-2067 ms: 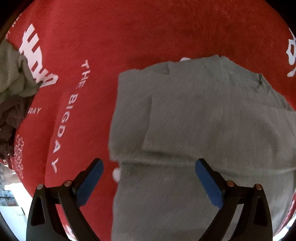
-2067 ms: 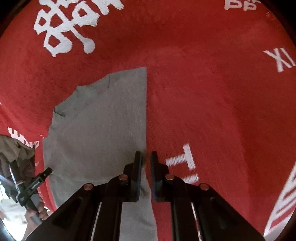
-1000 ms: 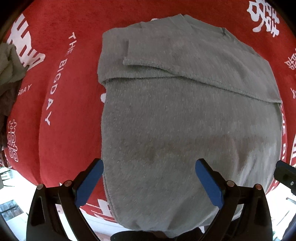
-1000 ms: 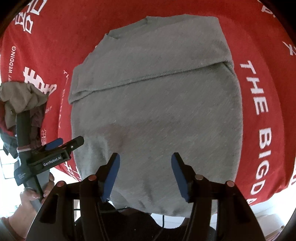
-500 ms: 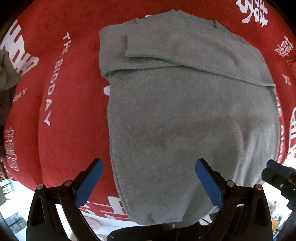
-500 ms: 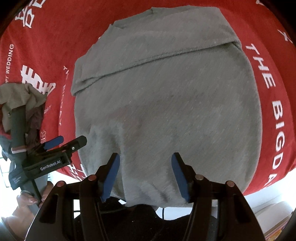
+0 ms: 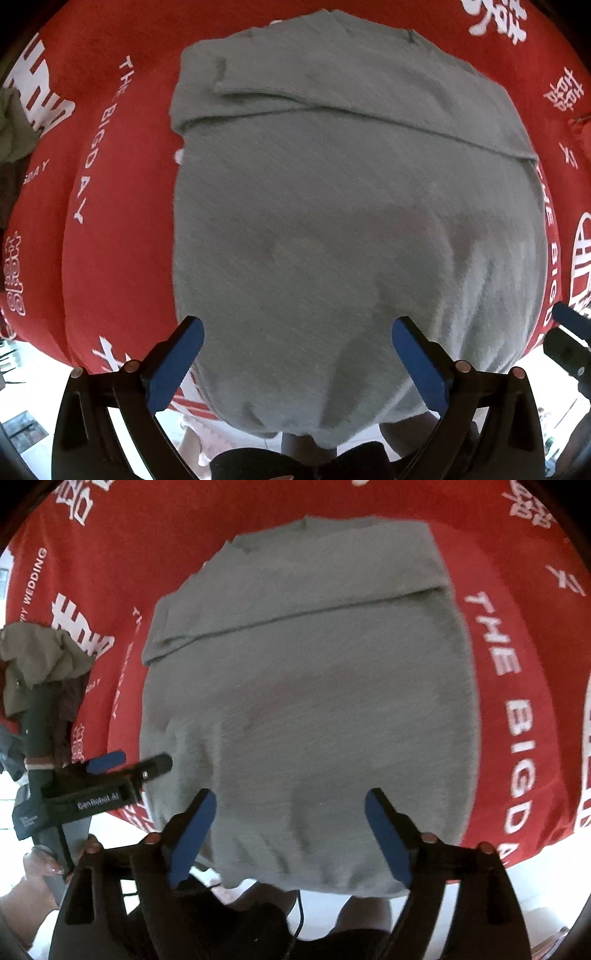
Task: Fold small clothes
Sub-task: 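Move both tools toward the sweater hem to fold it up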
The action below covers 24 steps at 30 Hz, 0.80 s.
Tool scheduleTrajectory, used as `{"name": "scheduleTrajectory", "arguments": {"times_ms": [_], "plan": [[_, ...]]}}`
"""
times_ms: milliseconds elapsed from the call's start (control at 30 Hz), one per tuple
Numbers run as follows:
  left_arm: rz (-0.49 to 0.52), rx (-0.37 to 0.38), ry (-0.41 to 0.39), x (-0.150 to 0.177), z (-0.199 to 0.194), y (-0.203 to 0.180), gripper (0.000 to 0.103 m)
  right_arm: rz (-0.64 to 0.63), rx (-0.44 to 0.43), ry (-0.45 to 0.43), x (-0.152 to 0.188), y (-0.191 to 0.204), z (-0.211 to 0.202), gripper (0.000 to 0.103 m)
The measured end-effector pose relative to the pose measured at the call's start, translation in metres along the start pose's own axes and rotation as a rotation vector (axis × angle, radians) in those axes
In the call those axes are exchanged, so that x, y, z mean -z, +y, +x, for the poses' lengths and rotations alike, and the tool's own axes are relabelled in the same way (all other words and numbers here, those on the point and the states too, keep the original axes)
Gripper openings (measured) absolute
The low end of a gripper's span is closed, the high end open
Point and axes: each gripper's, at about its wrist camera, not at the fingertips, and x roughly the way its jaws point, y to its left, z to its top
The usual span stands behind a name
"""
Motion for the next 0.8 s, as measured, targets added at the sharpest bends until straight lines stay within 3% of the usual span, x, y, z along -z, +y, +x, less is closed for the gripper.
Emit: {"name": "scheduleTrajectory", "arguments": {"times_ms": [367, 600, 733, 800], "plan": [[-0.031, -0.058, 0.01, 0.023, -0.008, -0.054, 0.102, -0.011, -0.019, 0.029, 0.011, -0.063, -0.021, 0.087], [-0.075, -0.062, 0.033, 0.039, -0.006, -0.069, 0.102, -0.006, -0.048, 0.067, 0.019, -0.097, -0.02, 0.087], [-0.075, -0.162, 0.007, 0.057, -0.006, -0.066, 0.102, 0.028, -0.055, 0.124, 0.03, -0.114, -0.008, 0.087], [-0.069, -0.171, 0.021, 0.066, 0.002, -0.054, 0.102, 0.03, -0.056, 0.14, 0.036, -0.116, -0.002, 0.087]]}}
